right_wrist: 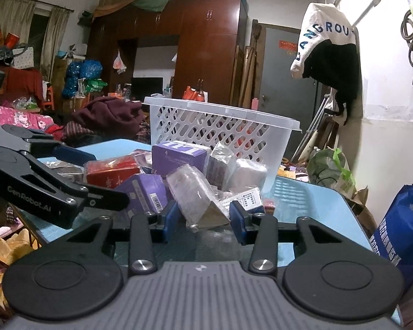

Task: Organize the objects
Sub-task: 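Close left tool on red gift box while right tool grasps clear plastic pack, then drop red gift box in basket with left tool while right tool drops its pack, then grasp the purple-wrapped tissue pack with the left tool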

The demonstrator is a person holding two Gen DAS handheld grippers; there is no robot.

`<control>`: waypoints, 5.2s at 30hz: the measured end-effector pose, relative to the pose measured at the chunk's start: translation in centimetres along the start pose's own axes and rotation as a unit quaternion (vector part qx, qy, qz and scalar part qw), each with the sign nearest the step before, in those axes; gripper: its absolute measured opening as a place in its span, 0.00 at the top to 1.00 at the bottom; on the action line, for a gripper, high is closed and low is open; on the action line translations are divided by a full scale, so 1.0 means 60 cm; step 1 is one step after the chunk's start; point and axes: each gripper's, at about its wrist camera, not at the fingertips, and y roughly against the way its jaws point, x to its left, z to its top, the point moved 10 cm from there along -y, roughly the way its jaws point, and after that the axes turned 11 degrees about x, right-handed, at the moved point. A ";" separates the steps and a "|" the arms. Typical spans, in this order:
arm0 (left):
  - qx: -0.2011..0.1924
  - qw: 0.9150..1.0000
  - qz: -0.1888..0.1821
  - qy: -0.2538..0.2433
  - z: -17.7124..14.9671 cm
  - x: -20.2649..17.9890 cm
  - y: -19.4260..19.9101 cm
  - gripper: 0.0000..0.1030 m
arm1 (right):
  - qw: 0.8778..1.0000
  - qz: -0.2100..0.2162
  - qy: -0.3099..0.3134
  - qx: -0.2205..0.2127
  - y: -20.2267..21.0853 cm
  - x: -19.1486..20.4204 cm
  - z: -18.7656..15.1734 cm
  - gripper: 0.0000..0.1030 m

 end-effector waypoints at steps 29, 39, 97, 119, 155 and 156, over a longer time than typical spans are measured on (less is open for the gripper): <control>-0.083 0.995 -0.017 0.051 0.010 0.043 0.042 0.48 | 0.999 0.012 -0.025 -0.030 0.020 -0.013 0.012 0.62; -0.118 0.991 -0.022 0.061 0.057 0.056 0.071 0.48 | 0.998 0.019 -0.039 -0.052 0.036 -0.032 0.047 0.80; -0.072 0.993 0.014 0.092 0.289 0.140 -0.060 0.48 | 0.998 -0.025 -0.029 -0.048 -0.115 -0.094 0.301 0.61; -0.085 0.989 0.043 0.116 0.008 0.182 0.099 0.00 | 0.996 -0.003 -0.064 -0.055 0.081 -0.079 -0.013 0.00; -0.063 0.984 0.117 0.118 -0.121 0.180 0.053 0.36 | 0.997 -0.007 -0.060 -0.037 0.067 -0.036 -0.141 0.45; -0.063 0.984 0.118 0.115 -0.120 0.181 0.053 0.35 | 0.998 -0.006 -0.060 -0.037 0.067 -0.036 -0.140 0.44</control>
